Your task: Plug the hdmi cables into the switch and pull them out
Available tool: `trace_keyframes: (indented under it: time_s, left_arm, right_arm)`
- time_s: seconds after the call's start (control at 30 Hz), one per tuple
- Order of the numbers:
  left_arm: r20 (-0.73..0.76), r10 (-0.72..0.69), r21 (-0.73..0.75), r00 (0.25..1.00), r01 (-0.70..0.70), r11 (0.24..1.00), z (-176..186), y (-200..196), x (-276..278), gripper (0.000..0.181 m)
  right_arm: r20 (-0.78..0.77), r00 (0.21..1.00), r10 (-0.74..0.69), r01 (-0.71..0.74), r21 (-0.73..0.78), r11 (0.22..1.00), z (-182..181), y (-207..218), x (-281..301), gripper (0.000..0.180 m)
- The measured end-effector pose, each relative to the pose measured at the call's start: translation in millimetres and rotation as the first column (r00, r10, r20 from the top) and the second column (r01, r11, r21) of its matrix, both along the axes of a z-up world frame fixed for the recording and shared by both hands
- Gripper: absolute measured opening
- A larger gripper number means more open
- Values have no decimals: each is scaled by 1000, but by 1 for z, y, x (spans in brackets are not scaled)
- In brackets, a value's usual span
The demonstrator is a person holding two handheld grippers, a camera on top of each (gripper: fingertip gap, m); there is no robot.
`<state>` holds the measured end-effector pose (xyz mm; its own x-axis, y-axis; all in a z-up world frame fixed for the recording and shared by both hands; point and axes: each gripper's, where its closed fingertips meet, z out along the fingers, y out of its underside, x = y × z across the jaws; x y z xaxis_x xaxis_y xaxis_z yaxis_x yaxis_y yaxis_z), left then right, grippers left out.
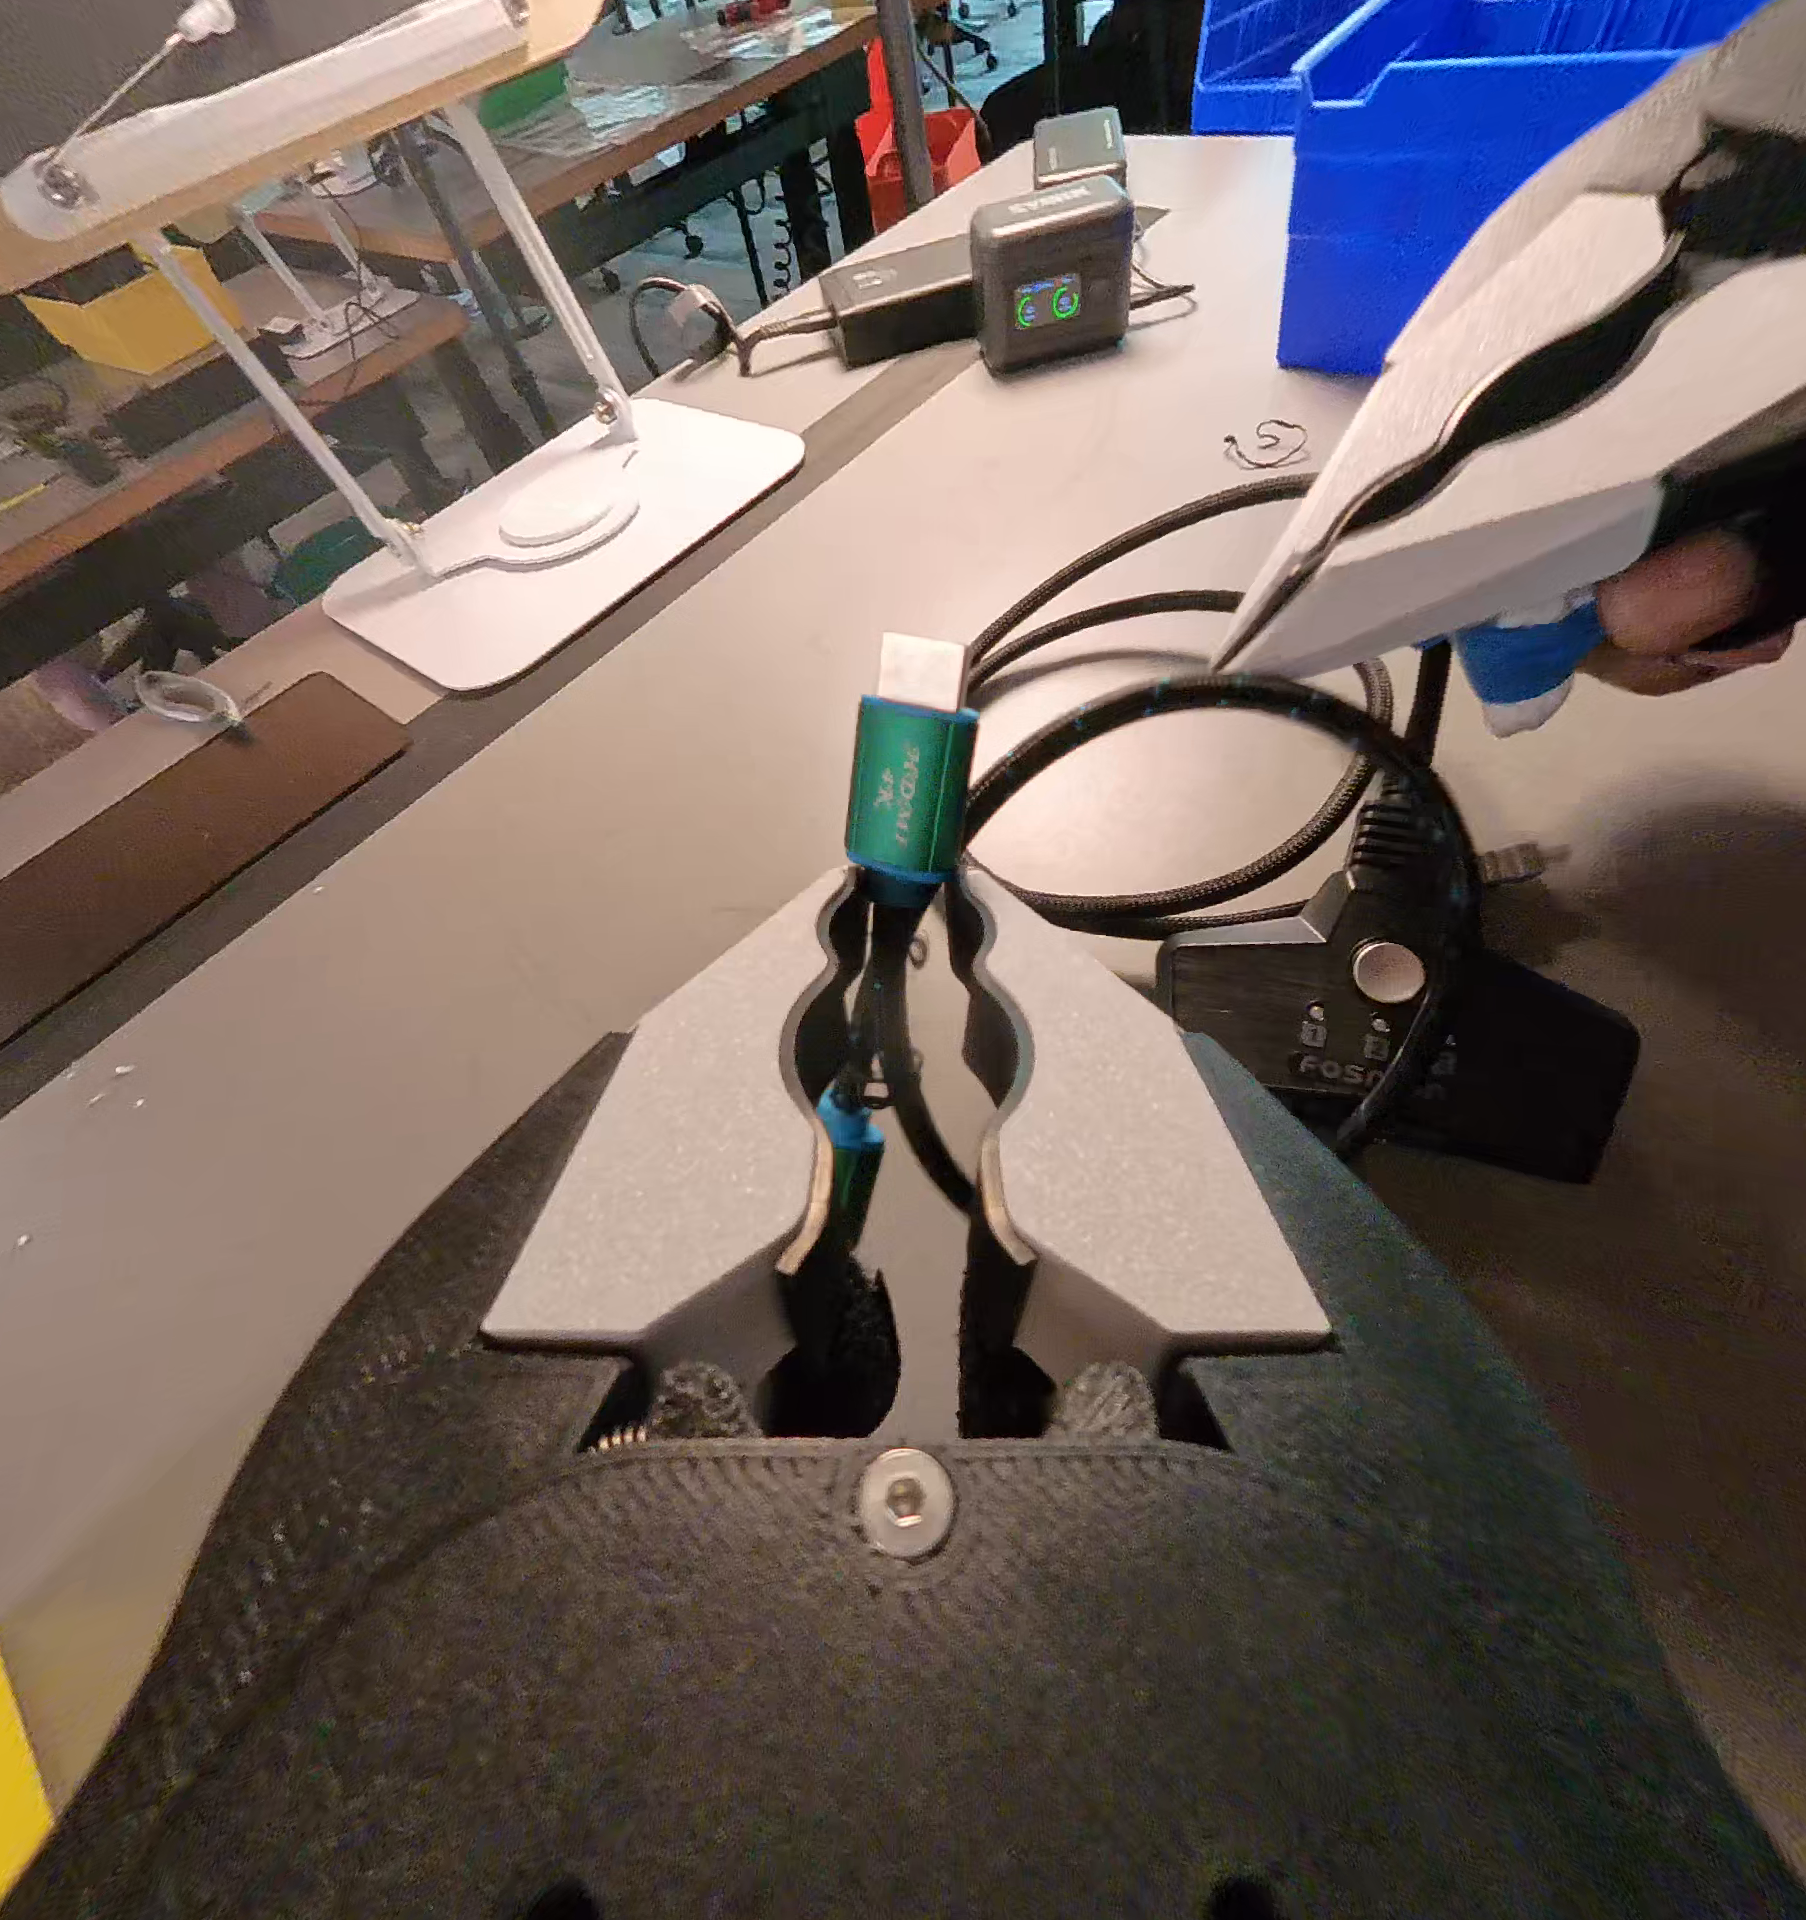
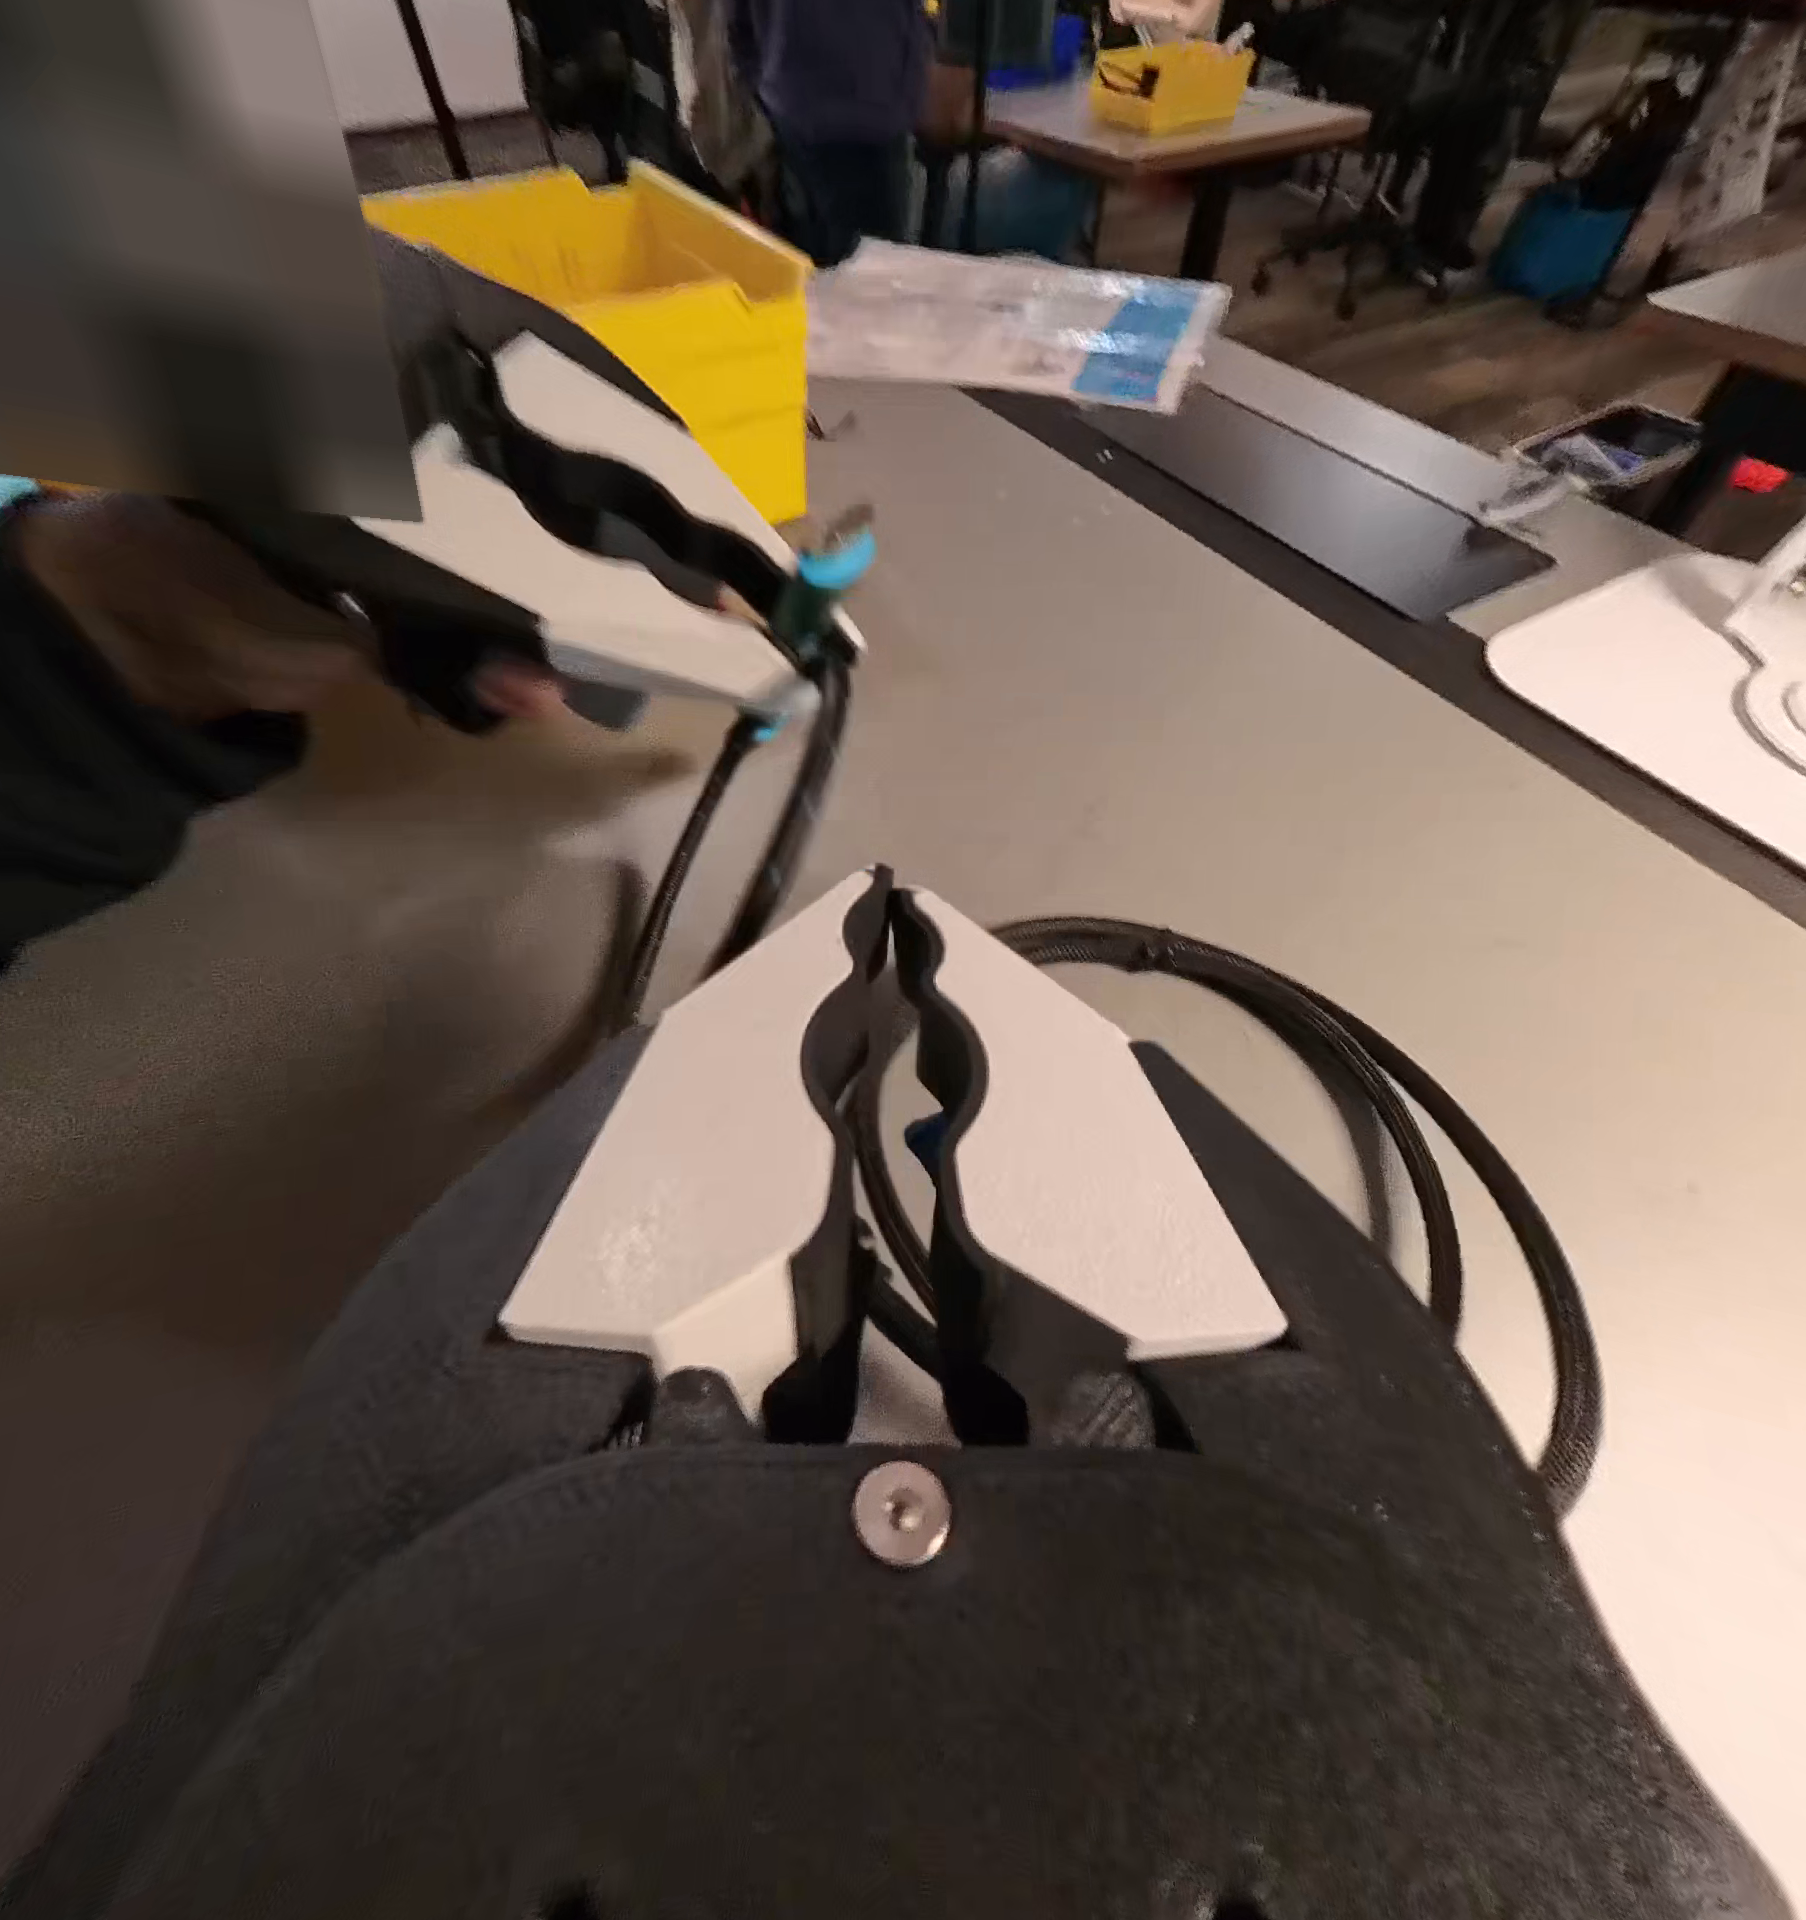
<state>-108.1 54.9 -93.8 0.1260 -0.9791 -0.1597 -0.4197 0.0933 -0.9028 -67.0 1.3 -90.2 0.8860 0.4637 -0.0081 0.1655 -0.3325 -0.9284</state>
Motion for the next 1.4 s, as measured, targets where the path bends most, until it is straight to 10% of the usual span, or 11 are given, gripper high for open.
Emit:
trace_keyframes:
  time_s: [0.33, 0.73, 0.9, 1.4]
  left_arm:
    - [139, 38, -231, 990, -5, 973, 15, 11, -10, 14]
    - [-7, -311, 50, 951, 311, 949, 17, -73, 9, 14]
    - [-70, -356, 87, 932, 361, 929, 8, -91, 13, 14]
    - [35, -435, -104, 900, 436, 894, 2, -76, -17, 49]
  right_arm:
    - [-228, 963, 141, -113, 131, 985, 40, -13, -22, 30]
    - [-59, 957, 284, -270, 177, 946, 51, -23, -46, 50]
    - [-30, 942, 334, -326, 147, 934, 39, -29, -52, 23]
    - [-170, 888, 427, -381, 245, 891, 58, -43, -53, 22]
